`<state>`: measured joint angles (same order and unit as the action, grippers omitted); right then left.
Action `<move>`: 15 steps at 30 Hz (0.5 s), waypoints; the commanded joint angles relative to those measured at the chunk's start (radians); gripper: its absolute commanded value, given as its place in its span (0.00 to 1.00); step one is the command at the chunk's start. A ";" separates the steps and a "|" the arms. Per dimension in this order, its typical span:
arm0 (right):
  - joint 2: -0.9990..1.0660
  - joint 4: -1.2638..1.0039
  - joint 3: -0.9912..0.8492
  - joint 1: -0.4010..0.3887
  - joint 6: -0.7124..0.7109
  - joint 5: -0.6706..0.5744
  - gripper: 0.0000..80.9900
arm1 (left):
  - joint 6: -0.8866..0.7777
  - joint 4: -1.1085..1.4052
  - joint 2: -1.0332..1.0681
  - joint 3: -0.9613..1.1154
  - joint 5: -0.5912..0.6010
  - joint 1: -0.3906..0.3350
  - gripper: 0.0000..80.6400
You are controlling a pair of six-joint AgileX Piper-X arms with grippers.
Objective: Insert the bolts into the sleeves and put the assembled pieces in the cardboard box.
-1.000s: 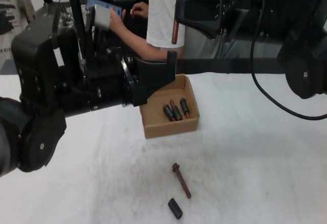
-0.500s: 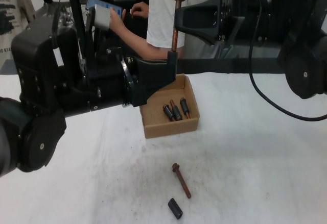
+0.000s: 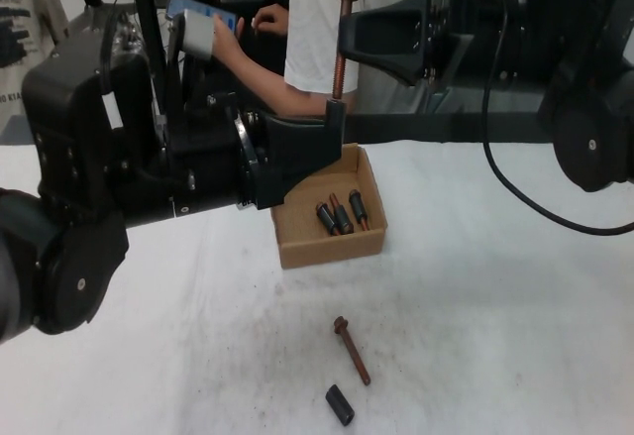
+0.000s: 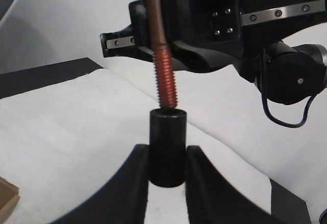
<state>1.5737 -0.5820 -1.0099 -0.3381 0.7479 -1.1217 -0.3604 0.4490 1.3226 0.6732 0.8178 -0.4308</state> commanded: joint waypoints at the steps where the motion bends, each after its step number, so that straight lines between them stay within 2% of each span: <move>1: -0.002 0.002 -0.009 0.003 -0.007 0.003 0.01 | -0.006 0.020 -0.016 0.002 0.011 0.001 0.00; 15: -0.002 0.024 0.005 -0.001 -0.016 -0.030 0.01 | -0.006 0.020 -0.016 0.002 0.007 0.001 0.00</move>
<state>1.5737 -0.5599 -1.0056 -0.3381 0.7415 -1.1384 -0.3597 0.4490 1.3226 0.6732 0.8178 -0.4308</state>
